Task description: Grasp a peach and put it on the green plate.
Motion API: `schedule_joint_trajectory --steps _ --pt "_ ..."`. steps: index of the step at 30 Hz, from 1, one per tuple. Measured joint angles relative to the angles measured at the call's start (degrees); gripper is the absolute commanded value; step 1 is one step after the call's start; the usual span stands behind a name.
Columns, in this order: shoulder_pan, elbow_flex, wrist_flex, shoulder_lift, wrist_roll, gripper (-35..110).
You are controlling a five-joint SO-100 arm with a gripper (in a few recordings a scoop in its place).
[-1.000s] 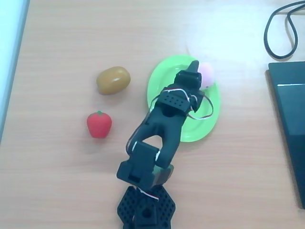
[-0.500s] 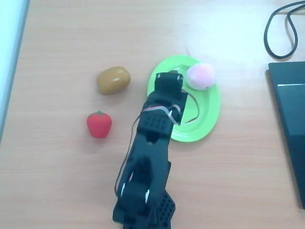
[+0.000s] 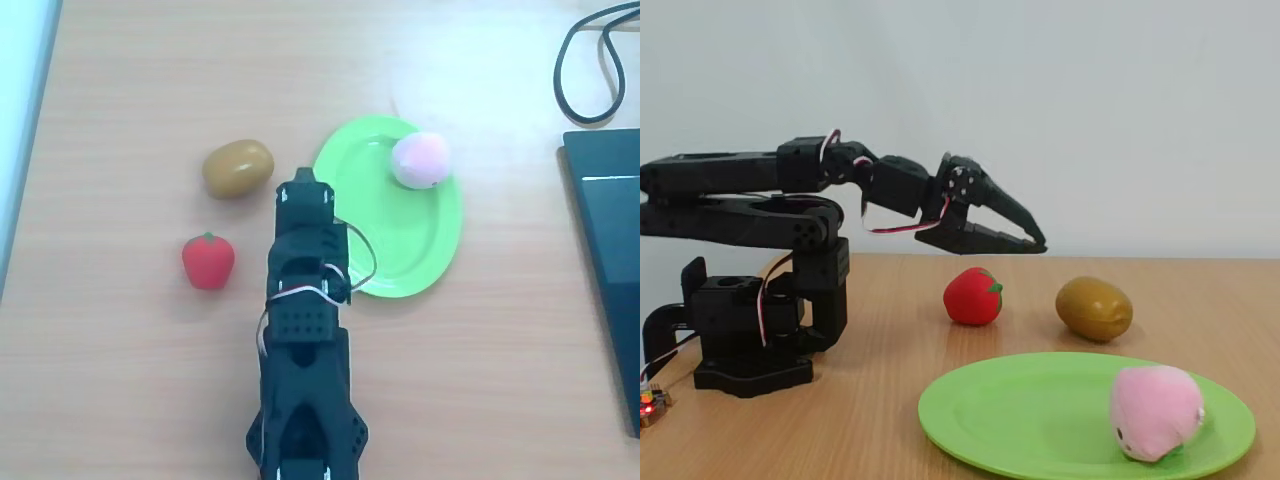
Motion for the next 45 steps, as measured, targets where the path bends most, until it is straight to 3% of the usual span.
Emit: schedule_joint_trajectory --steps 12,21,32,45 --pt "-1.1 8.3 0.5 3.8 1.1 -8" --pt "-1.8 9.8 12.7 7.5 1.1 -8" --pt "-4.1 9.7 36.1 7.6 0.3 -8" --pt "-4.3 9.4 39.8 7.6 4.0 -8"
